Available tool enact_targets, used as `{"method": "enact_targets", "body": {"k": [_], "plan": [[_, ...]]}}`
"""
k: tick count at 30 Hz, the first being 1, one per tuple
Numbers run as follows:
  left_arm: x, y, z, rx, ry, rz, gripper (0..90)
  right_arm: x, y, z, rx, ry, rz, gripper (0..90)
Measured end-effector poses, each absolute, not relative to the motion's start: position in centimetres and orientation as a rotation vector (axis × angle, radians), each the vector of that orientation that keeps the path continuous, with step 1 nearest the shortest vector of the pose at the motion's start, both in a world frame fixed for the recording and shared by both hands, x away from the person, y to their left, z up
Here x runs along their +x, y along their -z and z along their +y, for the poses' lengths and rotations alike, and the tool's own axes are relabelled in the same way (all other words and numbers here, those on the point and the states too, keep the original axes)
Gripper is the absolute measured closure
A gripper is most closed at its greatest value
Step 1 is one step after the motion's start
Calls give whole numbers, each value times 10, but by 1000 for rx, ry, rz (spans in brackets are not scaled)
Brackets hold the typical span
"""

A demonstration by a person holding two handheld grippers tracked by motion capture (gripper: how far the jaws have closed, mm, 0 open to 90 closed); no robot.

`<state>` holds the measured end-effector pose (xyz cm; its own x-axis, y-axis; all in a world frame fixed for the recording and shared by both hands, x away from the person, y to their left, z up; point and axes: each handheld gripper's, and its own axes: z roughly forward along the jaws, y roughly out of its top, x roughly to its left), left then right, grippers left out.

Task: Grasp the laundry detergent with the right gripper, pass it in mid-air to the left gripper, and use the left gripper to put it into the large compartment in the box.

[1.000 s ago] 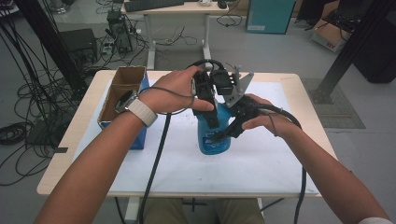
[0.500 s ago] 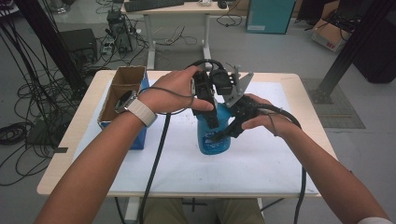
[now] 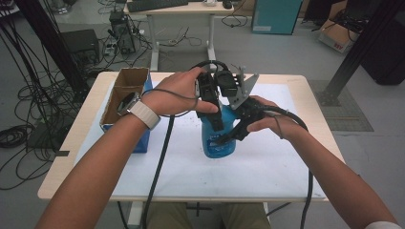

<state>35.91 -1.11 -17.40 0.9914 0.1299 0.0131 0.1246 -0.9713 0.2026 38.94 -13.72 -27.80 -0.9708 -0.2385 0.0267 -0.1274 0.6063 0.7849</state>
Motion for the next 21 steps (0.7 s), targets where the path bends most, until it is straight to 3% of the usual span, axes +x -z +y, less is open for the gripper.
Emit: {"method": "enact_targets", "body": {"k": [21], "plan": [[359, 173, -10, 2925, -36, 195, 376, 389, 276, -137, 309, 1301, -2695, 437]]}}
